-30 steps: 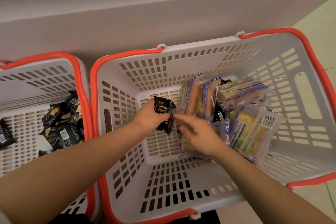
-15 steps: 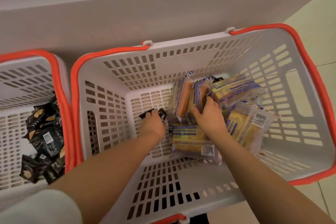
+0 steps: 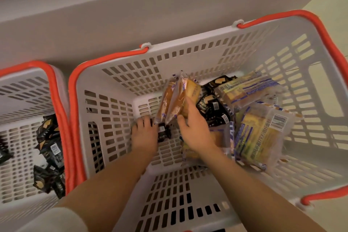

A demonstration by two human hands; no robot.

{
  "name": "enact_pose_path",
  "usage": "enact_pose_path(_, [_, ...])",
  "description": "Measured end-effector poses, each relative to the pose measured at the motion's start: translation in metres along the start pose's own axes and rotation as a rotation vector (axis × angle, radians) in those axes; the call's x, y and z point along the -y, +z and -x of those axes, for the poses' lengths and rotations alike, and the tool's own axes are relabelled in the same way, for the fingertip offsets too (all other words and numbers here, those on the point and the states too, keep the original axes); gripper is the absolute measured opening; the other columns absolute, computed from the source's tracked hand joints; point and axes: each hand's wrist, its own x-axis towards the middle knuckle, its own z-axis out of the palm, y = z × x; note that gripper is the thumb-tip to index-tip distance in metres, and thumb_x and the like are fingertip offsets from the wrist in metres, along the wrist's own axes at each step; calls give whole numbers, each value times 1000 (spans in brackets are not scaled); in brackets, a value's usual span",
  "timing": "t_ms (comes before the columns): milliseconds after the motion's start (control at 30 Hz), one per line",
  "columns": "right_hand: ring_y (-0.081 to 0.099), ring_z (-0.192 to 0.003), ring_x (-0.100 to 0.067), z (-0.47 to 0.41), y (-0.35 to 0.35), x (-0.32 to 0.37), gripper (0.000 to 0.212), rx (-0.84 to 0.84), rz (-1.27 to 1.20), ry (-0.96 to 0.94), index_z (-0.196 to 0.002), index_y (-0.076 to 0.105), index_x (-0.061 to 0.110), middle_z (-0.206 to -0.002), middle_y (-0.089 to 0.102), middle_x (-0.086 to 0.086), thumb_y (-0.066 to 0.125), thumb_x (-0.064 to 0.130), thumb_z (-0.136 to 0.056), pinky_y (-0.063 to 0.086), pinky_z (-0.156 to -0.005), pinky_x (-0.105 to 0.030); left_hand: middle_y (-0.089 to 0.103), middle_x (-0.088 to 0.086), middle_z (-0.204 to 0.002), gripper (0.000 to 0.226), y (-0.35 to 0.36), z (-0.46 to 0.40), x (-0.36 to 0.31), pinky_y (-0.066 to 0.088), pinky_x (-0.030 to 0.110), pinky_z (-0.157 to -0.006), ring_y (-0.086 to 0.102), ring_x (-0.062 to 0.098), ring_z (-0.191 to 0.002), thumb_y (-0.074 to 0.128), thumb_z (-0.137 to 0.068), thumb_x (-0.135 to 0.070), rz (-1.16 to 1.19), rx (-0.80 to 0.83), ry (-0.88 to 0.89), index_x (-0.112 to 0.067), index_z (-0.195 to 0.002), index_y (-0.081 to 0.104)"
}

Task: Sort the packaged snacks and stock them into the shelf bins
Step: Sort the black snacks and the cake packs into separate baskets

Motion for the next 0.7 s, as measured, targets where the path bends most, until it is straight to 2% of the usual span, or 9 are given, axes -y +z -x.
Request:
enact_pose_path(67, [58,-69,-14,-5,-6,-5,59,64,84,-39,-149,13,27,-101,60,0,40,20,-98,43,-50,-26,30,15,-135,63,-2,7,8,32,43,-103,33,32,-125,60,-84,-30,-149,72,148,-16,-139,30])
enact_pose_path(133, [57,-73,-15,-12,-16,-10,61,116,197,-118,-149,15,26,-108,60,-6,41,14,-96,40,-52,-26,29,16,-135,66,-8,16,13,34,44,-101,39,32,-121,60,-84,-40,-221,162,267,-16,-137,31])
enact_pose_path(233, [52,-109,-27,-20,-34,-21,72,156,612,-214,-149,14,22,-130,51,-12,47,2,-88,45,-77,-35,32,13,-130,66,-20,37,9,37,42,-92,47,30,-111,56,-79,-55,-191,251,453,-20,-132,37])
enact_pose_path(300, [46,-119,-30,-22,-42,-29,63,196,889,-181,-143,22,16,-128,51,-12,47,1,-87,41,-93,-39,36,9,-124,61,-29,51,9,40,39,-86,51,28,-102,54,-76,-58,-77,249,542,-23,-125,42])
enact_pose_path(367, [47,-118,-30,-22,-50,-33,38,239,1057,-62,-131,38,9,-127,51,-12,42,7,-93,39,-96,-38,42,4,-117,57,-44,56,14,44,35,-80,54,23,-94,53,-75,-58,36,176,576,-22,-120,44])
enact_pose_path(400, [46,-119,-29,-20,-52,-35,33,265,1108,-7,-127,42,7,-128,49,-12,42,10,-94,38,-98,-38,44,2,-113,56,-51,57,17,45,32,-77,55,21,-92,53,-75,-57,68,139,584,-22,-119,45])
enact_pose_path(500, [41,-125,-29,-13,-53,-35,37,328,1247,41,-130,40,7,-132,46,-14,45,13,-94,36,-100,-38,51,0,-108,54,-65,51,25,41,27,-68,56,19,-92,51,-78,-58,101,73,558,-20,-116,46])
enact_pose_path(600, [41,-124,-31,-9,-49,-31,42,323,1369,19,-133,34,11,-132,49,-14,47,18,-93,32,-100,-38,55,0,-107,55,-71,47,29,38,25,-65,57,19,-91,49,-79,-62,91,27,531,-20,-114,45])
enact_pose_path(700, [42,-121,-30,-2,-47,-32,37,300,1431,-18,-129,40,12,-127,53,-11,46,19,-93,30,-100,-38,56,0,-108,56,-72,46,29,36,23,-61,58,18,-91,48,-80,-64,126,-23,510,-21,-116,45])
